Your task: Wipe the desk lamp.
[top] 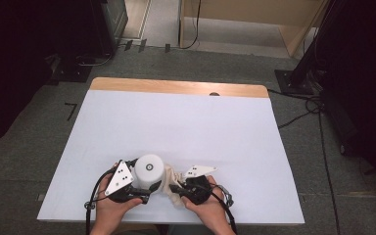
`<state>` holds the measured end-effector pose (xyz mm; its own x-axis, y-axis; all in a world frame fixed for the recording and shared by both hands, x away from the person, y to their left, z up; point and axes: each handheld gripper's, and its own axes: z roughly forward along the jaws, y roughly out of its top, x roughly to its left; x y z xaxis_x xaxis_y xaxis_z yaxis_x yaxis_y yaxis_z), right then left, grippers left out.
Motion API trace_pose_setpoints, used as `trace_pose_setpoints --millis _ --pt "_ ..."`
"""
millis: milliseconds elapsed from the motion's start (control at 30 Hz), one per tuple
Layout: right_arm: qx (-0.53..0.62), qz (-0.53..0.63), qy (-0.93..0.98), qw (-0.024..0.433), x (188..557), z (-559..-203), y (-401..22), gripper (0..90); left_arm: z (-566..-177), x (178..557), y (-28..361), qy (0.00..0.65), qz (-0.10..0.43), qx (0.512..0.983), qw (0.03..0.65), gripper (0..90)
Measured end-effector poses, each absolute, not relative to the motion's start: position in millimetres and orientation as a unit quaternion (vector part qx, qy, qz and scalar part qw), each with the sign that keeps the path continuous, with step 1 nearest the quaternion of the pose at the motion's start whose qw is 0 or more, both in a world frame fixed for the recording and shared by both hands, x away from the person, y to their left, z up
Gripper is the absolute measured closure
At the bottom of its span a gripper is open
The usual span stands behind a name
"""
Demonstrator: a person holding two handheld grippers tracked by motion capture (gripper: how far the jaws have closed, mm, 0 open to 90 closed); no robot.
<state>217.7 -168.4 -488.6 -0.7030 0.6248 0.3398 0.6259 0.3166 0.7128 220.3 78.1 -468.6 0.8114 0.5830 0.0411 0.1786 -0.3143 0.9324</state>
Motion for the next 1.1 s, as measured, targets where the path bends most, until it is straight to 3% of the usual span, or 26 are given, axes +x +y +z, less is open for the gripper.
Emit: trace_pose_setpoints --millis 167,500,833,1100 --pt "-0.376 -0.444 -0.813 -0.004 212 -479 -161 84.5 -470 219 75 0.239 0.194 0.788 0.533 8.5" --pt "-0.378 -0.525 -0.760 -0.068 209 -437 -184 84.5 -476 220 79 0.252 0.182 0.774 0.551 8.3" --pt "-0.410 -0.467 -0.782 -0.041 224 -481 -178 84.3 -480 214 86 0.250 0.180 0.765 0.566 8.0" --pt "-0.387 -0.496 -0.777 -0.025 219 -463 -168 84.5 -478 213 83 0.249 0.179 0.771 0.558 8.2"
